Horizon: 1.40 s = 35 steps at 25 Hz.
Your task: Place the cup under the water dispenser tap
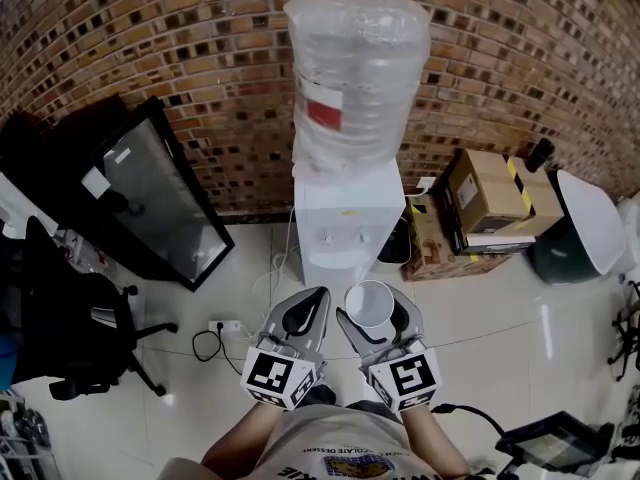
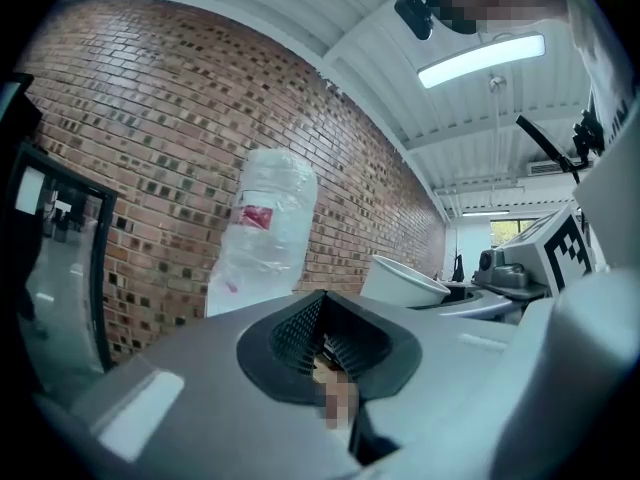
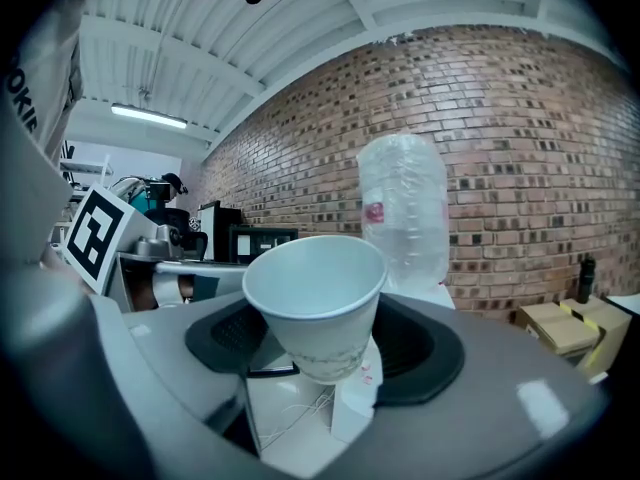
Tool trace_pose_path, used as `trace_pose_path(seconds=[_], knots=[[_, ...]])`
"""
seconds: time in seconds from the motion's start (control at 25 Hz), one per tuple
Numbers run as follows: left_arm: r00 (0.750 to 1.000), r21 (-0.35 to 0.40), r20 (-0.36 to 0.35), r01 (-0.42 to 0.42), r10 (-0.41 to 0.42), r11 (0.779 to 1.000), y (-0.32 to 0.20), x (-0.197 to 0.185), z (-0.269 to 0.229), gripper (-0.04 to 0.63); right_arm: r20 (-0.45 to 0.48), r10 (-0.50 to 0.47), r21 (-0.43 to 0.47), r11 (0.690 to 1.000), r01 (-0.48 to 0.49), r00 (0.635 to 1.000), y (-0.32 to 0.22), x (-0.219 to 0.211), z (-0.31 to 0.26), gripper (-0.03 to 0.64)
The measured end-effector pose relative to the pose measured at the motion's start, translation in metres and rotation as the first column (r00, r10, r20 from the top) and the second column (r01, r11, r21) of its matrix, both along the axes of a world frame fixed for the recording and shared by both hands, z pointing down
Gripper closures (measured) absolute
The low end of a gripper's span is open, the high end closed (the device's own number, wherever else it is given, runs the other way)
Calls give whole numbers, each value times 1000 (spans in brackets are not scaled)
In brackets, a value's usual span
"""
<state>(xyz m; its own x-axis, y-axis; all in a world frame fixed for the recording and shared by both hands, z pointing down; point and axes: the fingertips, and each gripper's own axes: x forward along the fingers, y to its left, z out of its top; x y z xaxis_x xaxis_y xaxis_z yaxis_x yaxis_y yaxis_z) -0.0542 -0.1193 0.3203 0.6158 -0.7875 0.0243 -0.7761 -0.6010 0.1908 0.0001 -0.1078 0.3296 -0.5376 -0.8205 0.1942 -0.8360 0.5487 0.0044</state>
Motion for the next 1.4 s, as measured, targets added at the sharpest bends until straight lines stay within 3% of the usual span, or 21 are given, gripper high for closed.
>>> trace_pose_path(seconds=[0.52,0.84,1.12,1.4], knots=[[1000,-12,-1,-25,25,1000,-37,3,7,595,-8,7,15,1000,-7,1000,-44,-4,0,285],[1000,3,-11,2,-2,1000,-60,14,10,595,-15,-14,10,1000,15,1000,-71,8,14,285],[999,-1,-4,35,-35,999,-80,17,37,595,-33,-44,-6,999,44,999,-98,10,40,285],[996,-40,31,84,-83,996,-108,4,97,595,-47,-42,-16,999,41,998,-120,5,90,285]])
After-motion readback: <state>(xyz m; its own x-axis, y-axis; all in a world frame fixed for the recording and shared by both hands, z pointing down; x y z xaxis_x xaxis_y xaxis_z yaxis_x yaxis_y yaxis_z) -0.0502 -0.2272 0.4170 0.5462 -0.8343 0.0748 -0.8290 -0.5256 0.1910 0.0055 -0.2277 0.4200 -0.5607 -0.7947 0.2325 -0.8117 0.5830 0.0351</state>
